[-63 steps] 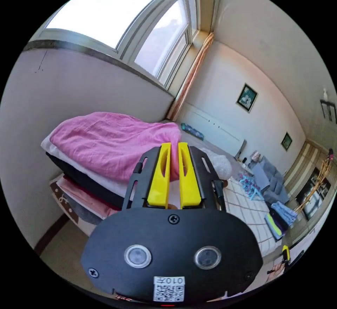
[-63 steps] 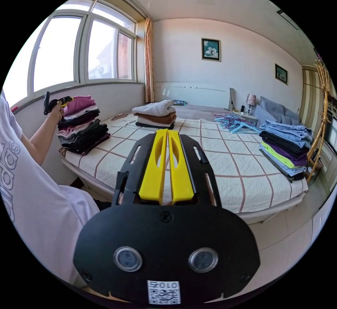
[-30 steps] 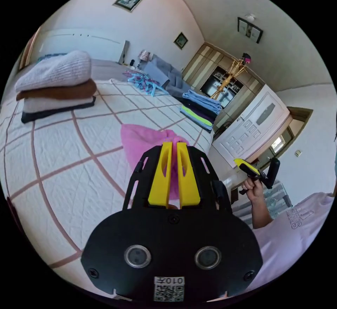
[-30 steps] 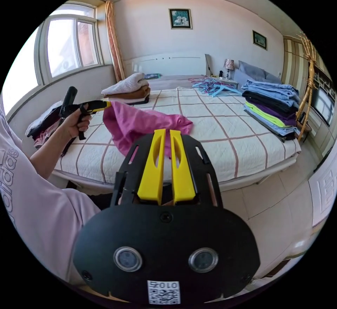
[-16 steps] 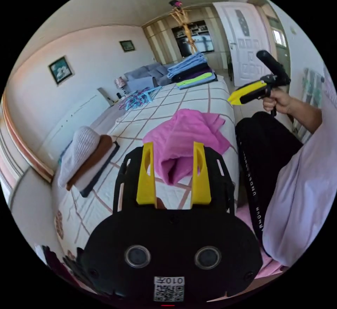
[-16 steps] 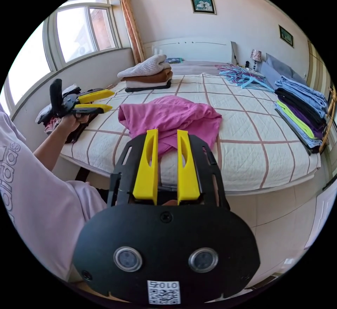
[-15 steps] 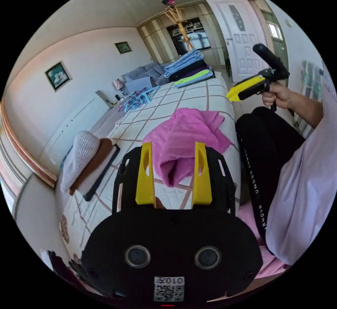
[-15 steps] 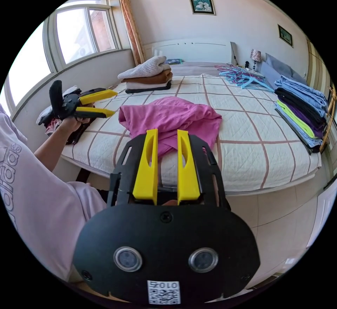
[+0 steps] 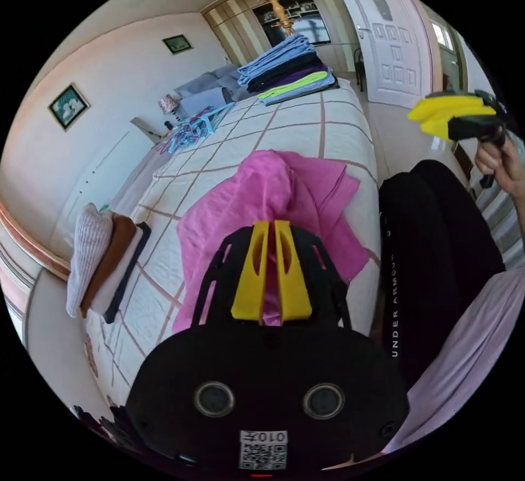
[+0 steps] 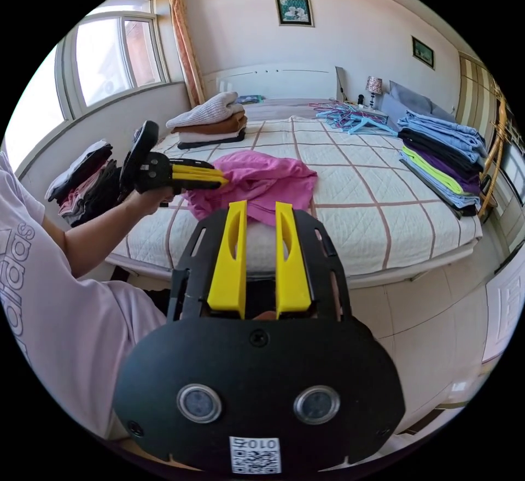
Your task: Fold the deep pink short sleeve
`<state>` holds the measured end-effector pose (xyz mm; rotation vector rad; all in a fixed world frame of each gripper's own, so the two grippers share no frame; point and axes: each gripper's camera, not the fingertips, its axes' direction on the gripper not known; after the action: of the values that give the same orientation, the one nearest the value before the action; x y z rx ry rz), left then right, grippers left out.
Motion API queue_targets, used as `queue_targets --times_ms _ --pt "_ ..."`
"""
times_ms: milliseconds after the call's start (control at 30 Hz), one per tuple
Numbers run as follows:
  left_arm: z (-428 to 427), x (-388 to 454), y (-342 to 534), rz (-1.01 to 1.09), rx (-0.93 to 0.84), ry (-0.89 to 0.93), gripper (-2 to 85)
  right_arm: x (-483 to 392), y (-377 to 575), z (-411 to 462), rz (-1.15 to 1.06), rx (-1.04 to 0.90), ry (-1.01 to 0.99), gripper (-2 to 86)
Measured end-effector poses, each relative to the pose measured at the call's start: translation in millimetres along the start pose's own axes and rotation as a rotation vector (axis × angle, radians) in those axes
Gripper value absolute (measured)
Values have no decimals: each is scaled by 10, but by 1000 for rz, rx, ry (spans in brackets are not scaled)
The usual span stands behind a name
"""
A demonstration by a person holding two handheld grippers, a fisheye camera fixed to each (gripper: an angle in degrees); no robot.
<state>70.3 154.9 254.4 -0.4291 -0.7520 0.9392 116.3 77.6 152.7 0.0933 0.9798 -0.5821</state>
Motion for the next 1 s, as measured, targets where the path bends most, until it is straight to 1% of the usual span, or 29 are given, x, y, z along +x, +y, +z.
queue_targets --times_ms 33,67,133,167,200,233,267,300,333,400,433,500,600,667,733,767,800,833,900,967,1000 --pt "-110 -313 47 -73 41 65 20 5 -20 -2 2 -4 -9 87" --pt "-186 -475 85 -115 73 92 15 -2 -46 4 2 -10 -17 87" --pt "-561 -1186 358 -331 241 193 6 -31 -91 38 -6 -29 -27 89" --pt "-661 -1364 461 -394 287 211 5 -56 -123 72 -10 -46 -31 92" --pt "-860 -1686 705 -523 382 223 3 -71 -138 89 -12 -54 -33 93" --pt "-1057 -1938 998 -657 474 184 1 -103 -164 120 -18 -66 -41 96" --pt "-1147 -2032 1145 -713 510 150 1 -134 -185 147 -25 -75 -53 99" --pt "-1302 -2164 1417 -804 556 68 0 -148 -195 163 -26 -79 -58 100" --pt "-1407 -2235 1640 -866 564 -19 0 -170 -212 200 -27 -92 -66 103" --pt "-1458 -2297 1868 -902 520 -110 0 -195 -235 272 -29 -122 -74 108" --pt "-1434 -2331 1979 -907 472 -130 0 -199 -249 324 -26 -145 -67 112" --pt "-1339 -2374 2137 -922 408 -110 1 -181 -272 391 -15 -177 -55 121" --pt "-1185 -2364 2321 -927 383 -70 4 -121 -332 444 13 -187 -72 127" --pt "-1142 -2321 2315 -885 371 -86 8 -87 -385 505 30 -212 -85 131" --pt "-1155 -2190 2163 -724 362 -152 24 -70 -409 516 45 -216 -93 132" --pt "-1165 -2146 2117 -678 357 -175 30 -59 -419 504 58 -210 -111 133" --pt "-1182 -2061 2036 -613 332 -245 44 -55 -423 500 64 -208 -124 133" --pt "-1190 -1979 1982 -567 309 -319 59 -56 -428 502 72 -208 -151 133" --pt "-1184 -1902 1957 -546 279 -401 81 -78 -424 549 82 -222 -174 131" --pt "-1179 -1849 1967 -526 275 -408 97 -140 -399 687 68 -256 -186 124" --pt "-1189 -1799 1963 -494 289 -380 106 -159 -391 724 59 -266 -186 118"
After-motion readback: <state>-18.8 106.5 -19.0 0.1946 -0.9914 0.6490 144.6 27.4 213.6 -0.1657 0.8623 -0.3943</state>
